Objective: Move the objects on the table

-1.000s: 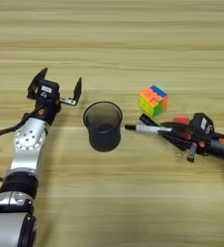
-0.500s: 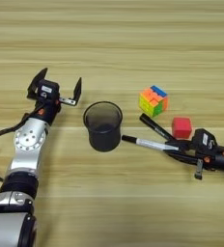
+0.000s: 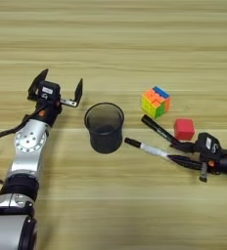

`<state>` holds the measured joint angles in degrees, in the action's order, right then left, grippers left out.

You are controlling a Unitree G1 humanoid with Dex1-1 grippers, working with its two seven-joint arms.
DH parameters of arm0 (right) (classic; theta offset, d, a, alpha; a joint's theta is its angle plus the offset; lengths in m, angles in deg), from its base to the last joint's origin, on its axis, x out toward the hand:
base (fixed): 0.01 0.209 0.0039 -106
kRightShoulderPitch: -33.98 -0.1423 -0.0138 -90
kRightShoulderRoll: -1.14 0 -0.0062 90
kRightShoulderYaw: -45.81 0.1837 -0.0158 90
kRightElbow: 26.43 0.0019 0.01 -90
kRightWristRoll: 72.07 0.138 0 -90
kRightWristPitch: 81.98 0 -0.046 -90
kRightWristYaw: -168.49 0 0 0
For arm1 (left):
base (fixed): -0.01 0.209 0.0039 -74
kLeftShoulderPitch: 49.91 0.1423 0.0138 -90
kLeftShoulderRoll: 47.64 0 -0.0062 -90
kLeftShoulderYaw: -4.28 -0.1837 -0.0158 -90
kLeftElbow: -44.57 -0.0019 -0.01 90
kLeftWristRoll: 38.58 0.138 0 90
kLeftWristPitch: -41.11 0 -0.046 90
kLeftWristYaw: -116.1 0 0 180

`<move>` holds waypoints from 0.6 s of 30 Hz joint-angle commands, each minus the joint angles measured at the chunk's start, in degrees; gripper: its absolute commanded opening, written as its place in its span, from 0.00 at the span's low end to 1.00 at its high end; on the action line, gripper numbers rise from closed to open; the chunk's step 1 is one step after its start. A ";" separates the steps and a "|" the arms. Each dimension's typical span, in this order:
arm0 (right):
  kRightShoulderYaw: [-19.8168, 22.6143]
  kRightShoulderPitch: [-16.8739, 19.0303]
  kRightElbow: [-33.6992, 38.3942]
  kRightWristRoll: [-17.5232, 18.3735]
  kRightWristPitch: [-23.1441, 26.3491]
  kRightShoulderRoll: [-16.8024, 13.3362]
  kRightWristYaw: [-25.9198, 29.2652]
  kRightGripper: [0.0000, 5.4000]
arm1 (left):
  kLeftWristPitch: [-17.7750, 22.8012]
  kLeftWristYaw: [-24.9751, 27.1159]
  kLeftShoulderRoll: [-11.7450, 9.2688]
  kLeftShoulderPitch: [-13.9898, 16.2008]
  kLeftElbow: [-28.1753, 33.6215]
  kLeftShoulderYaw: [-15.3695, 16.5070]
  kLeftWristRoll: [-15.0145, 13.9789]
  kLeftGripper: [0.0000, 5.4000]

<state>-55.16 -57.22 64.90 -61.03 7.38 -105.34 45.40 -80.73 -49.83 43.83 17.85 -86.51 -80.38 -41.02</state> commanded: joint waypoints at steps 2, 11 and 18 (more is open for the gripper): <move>1.36 -0.30 1.12 1.53 -0.35 -0.44 0.67 0.38 | -0.41 -0.29 -0.34 -1.24 -0.61 -0.42 1.04 1.00; 4.24 -1.79 2.86 5.77 0.33 0.68 0.17 0.57 | -0.53 -0.35 -0.36 -1.79 -1.14 -0.44 1.12 1.00; 6.53 -3.96 3.38 8.27 1.24 2.53 -1.85 0.71 | -0.55 -0.36 -0.46 -2.21 -1.39 -0.36 1.07 1.00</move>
<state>-49.87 -59.64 67.63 -53.64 7.61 -103.52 44.40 -80.75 -49.85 43.83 16.75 -87.24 -80.39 -41.00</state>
